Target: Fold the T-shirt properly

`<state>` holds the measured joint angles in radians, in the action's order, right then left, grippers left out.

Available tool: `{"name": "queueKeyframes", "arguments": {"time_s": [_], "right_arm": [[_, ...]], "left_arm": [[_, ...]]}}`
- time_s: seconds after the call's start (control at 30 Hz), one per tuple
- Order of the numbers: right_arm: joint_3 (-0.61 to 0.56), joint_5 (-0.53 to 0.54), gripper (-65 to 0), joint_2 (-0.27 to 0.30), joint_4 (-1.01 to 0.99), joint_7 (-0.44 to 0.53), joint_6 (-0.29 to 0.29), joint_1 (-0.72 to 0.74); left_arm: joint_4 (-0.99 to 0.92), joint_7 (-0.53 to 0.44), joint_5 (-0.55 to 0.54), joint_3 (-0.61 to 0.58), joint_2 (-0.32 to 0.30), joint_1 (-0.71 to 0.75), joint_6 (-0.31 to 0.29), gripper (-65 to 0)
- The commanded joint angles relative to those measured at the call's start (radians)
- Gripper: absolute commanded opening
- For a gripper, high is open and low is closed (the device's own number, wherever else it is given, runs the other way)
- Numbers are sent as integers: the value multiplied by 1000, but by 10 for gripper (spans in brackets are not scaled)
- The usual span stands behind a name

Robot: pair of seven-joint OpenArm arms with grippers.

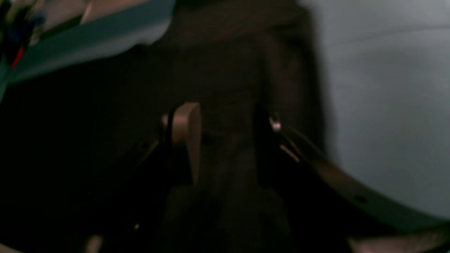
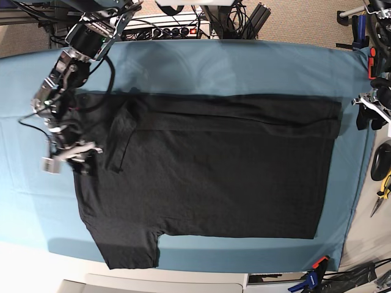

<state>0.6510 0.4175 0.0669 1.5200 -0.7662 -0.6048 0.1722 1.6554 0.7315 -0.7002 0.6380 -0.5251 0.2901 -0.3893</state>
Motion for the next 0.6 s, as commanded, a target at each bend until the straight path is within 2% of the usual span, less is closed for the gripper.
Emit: {"name": "queueKeyframes", "arguments": {"time_s": [0.0, 0.13, 0.2, 0.33, 0.57], "right_arm": [[45, 51, -397, 19, 17, 11, 12, 31], [225, 264, -397, 41, 17, -157, 14, 46], [283, 332, -397, 58, 17, -245, 12, 36], [299, 356, -397, 80, 17, -257, 20, -40], [299, 372, -391, 80, 17, -286, 84, -149]], "left_arm": [[15, -25, -10, 8, -20, -2, -3, -354], [15, -25, -11, 8, -21, 8, -4, -354], [15, -26, -11, 8, -21, 12, -3, -354], [15, -32, -11, 8, -21, 12, -3, -354], [15, -29, -11, 8, -21, 15, -3, -354]]}}
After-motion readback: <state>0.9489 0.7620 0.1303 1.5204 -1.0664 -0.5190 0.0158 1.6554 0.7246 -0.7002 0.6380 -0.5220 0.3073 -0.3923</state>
